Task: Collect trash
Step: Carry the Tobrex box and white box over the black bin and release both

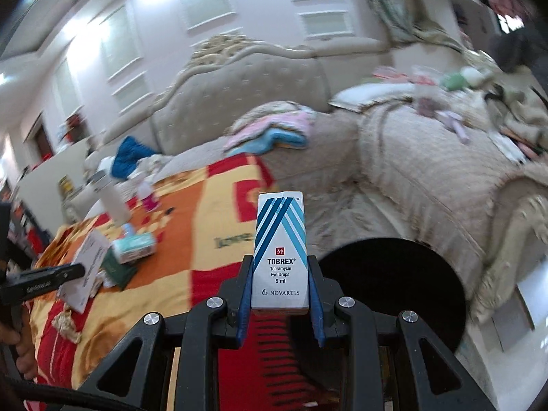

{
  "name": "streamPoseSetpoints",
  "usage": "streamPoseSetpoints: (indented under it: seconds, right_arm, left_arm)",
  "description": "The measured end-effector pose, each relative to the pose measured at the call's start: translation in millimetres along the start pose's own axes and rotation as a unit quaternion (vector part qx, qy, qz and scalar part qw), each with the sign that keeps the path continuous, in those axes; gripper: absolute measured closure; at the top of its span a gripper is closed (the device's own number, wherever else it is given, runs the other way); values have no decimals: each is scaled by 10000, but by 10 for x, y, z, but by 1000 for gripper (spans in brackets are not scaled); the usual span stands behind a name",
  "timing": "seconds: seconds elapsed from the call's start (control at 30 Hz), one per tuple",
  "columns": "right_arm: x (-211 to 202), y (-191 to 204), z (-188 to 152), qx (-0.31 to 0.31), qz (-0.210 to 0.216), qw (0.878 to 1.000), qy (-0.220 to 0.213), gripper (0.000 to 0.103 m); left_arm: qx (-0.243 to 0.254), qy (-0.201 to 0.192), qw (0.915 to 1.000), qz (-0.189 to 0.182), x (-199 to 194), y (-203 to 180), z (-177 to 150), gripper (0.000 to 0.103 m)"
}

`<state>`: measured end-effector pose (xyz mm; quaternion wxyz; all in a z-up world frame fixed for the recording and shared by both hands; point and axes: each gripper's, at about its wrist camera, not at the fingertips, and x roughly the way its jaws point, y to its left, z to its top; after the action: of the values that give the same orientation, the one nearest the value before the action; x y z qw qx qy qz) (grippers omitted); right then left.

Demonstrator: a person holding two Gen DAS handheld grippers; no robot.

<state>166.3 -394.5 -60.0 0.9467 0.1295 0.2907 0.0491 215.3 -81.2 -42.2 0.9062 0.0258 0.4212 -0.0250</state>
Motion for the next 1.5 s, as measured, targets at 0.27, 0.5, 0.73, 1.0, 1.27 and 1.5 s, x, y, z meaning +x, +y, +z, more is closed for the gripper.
streamPoseSetpoints:
  seconds: [0.27, 0.5, 0.73, 1.0, 1.27, 1.5]
  right_arm:
    - [-127, -569, 16, 428, -662, 9969, -23, 76]
    - [-141, -970, -15, 712, -984, 9924, 179, 76]
    - [-5, -1072, -42, 699, -1058, 9909, 461, 76]
    - [98, -1163, -31, 968, -880, 9899, 552, 64]
    - [68, -1142, 22, 948, -954, 9903, 349, 55]
    - [15, -1045, 66, 1042, -898, 9904, 118, 55]
  left_arm:
    - [409, 16, 9982, -434, 170, -624, 103, 87]
    - [1054, -15, 9857, -1312, 279, -1414, 130, 87]
    - [1766, 223, 9596, -2181, 451, -2142, 12, 87]
    - [1945, 401, 9504, -2393, 595, -2470, -49, 86]
    - [1732, 418, 9553, -2358, 630, -2336, -70, 56]
    - [1431, 170, 9644, -2217, 376, -1955, -45, 49]
